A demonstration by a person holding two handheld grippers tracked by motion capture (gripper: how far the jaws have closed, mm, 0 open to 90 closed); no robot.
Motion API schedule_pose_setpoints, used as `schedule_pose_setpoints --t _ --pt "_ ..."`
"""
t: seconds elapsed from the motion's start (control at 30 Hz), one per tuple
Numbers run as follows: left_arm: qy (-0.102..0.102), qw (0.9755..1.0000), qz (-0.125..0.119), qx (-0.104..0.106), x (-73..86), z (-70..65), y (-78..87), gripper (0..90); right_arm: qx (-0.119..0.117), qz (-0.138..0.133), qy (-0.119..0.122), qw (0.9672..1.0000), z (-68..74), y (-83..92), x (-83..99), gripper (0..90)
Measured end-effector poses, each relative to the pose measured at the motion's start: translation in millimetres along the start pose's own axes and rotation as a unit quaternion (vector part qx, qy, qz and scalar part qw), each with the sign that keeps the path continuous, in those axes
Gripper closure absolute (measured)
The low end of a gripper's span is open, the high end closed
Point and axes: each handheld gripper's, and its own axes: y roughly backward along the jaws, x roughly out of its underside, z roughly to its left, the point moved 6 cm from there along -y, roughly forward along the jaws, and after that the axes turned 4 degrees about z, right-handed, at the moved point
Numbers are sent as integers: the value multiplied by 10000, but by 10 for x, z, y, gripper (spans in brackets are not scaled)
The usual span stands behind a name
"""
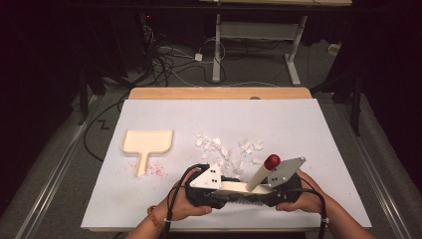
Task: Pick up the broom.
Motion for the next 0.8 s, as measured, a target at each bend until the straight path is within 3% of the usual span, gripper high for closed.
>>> schedule_pose_setpoints --t 0.1,0.13,0.17,0.23,0.3,0.37,0.4,0.5,0.57,0.67,0.7,0.73,0.8 --pt "28 9989 -10 -476 20 68 92 429 239 -24 -37 9997 -33 22 -15 671" --pt "48 9971 24 -756 34 96 131 384 320 -52 -15 9995 -61 34 -19 672" --pt "6 9945 53 -1050 49 124 169 316 405 -50 -110 9991 -75 54 -14 672" --pt "-82 9861 138 -1651 97 181 245 286 557 -95 -215 9982 -117 93 -3 672" --pt "56 9820 91 -1886 161 226 325 234 760 -109 -292 9966 -178 128 12 673" --pt "136 9755 119 -2192 259 269 413 226 926 -142 -423 9947 -224 169 32 673" --pt "183 9734 124 -2279 301 284 446 219 1017 -160 -478 9935 -250 193 40 673" --pt "384 9602 193 -2761 527 346 610 211 1191 -255 -599 9907 -316 270 56 673" --pt "633 9581 147 -2789 681 367 710 202 1256 -295 -684 9893 -355 317 63 673" --pt "876 9511 257 -2951 928 387 836 196 1432 -356 -793 9859 -425 383 76 673" --pt "876 9511 257 -2951 928 387 836 194 1510 -366 -813 9845 -449 404 84 673" --pt "1031 9447 356 -3093 1086 392 891 196 1564 -376 -860 9832 -472 425 91 673" --pt "1067 9389 505 -3234 1223 384 933 216 1648 -386 -898 9815 -515 460 106 674"
